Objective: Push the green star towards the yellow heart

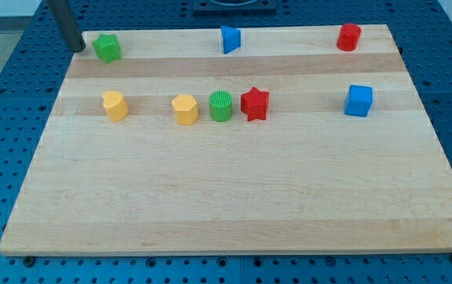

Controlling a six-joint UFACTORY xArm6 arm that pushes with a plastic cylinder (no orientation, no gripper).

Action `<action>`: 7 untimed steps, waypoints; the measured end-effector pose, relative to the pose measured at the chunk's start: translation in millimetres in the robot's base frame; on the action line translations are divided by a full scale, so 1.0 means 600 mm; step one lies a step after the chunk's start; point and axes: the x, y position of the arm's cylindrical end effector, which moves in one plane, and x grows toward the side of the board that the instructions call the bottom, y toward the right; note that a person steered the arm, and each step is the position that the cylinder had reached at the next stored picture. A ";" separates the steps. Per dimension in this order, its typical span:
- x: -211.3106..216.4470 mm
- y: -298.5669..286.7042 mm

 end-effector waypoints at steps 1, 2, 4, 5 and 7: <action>0.009 0.086; 0.099 0.166; 0.096 0.199; 0.079 0.238; 0.151 0.257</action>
